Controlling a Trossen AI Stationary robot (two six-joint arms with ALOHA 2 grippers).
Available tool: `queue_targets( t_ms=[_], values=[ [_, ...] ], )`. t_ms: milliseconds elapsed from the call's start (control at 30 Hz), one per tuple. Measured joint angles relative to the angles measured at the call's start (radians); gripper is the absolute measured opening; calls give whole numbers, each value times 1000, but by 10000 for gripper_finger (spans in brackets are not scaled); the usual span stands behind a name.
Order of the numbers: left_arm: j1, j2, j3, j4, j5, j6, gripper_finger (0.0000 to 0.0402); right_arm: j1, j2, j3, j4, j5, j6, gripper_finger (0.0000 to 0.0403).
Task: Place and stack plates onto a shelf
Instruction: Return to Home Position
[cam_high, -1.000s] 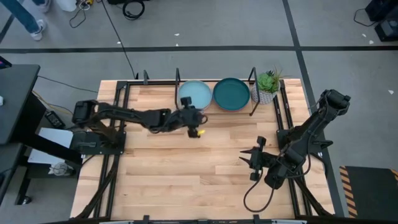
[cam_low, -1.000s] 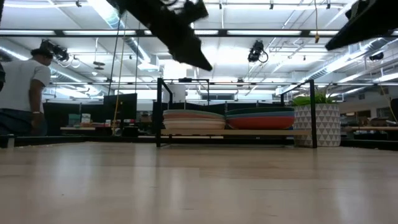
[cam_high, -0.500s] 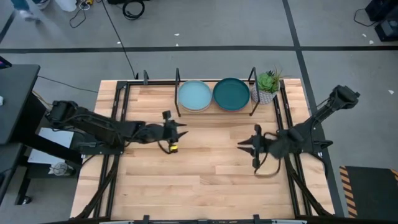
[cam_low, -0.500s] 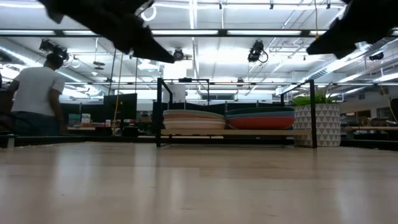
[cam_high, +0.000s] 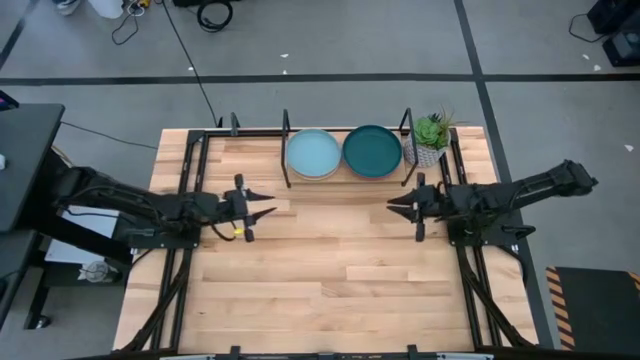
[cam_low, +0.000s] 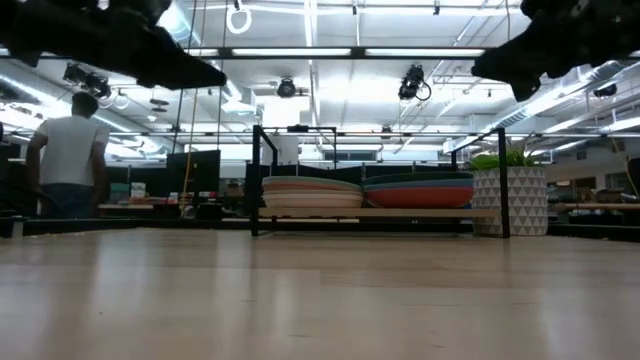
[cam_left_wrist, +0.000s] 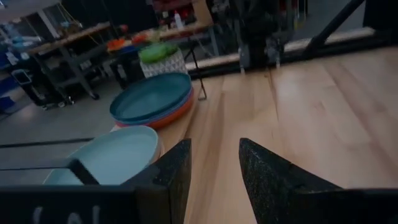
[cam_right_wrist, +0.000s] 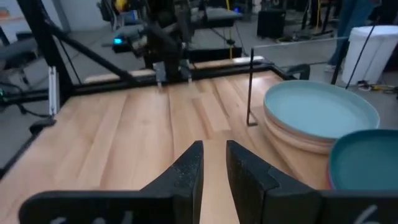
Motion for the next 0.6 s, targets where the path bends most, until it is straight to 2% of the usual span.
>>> queue_targets(
  t_ms=[300, 433, 600],
  values=[
    [9, -280, -200, 64, 40, -41, 142, -24, -278, -6, -212, -19, 20, 75],
    [11, -384, -259, 80, 63, -48, 142, -24, -369, -44, -224, -16, 36, 75],
    [9, -459, -314, 75, 83, -67, 142, -24, -452, -134, -153, -16, 54, 75]
  ],
)
